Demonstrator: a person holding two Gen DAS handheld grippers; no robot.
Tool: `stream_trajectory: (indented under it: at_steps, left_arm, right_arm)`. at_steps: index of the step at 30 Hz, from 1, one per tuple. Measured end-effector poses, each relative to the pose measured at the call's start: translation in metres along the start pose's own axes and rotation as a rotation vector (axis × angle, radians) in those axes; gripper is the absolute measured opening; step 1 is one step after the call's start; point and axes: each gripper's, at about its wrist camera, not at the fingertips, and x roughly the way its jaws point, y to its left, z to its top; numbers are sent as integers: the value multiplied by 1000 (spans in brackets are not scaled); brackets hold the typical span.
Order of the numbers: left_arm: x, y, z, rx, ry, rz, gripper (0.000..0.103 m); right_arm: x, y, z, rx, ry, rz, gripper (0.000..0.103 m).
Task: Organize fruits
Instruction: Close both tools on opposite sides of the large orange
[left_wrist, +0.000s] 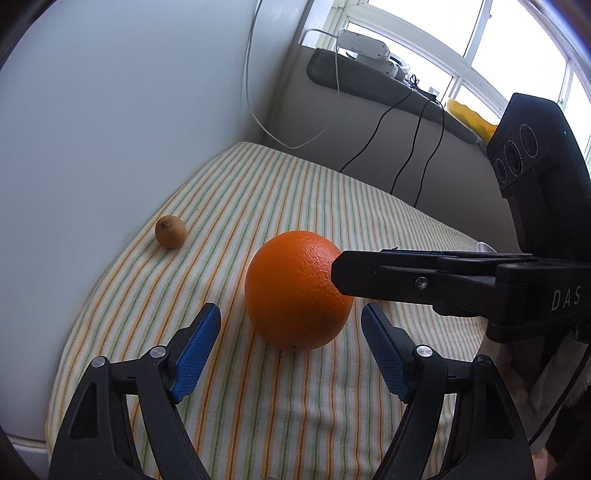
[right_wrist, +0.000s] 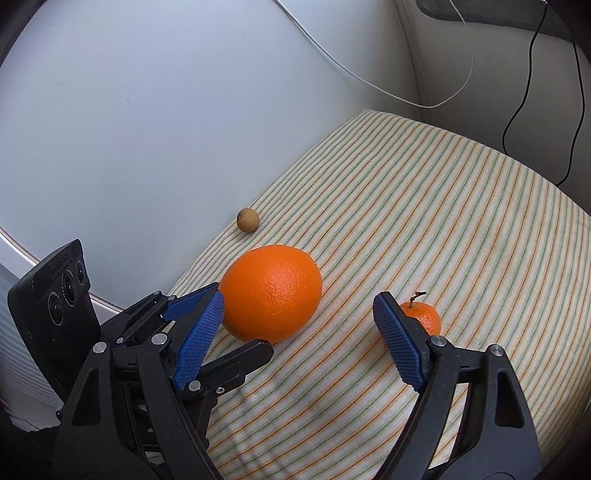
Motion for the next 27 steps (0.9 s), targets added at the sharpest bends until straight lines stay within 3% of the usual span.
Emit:
stream_trajectory:
  at_steps: [13,19,27]
  left_arm:
    - [2,6,4,-20,20,-57,76]
    - [5,6,2,-17,32,-60,63]
    - [6,4,5,-13,25,-52,63]
  right_arm:
    - [24,2,4,29,46,61,85]
    - [35,2,6,35,62,91,85]
    - [44,9,3,26,67,119,74]
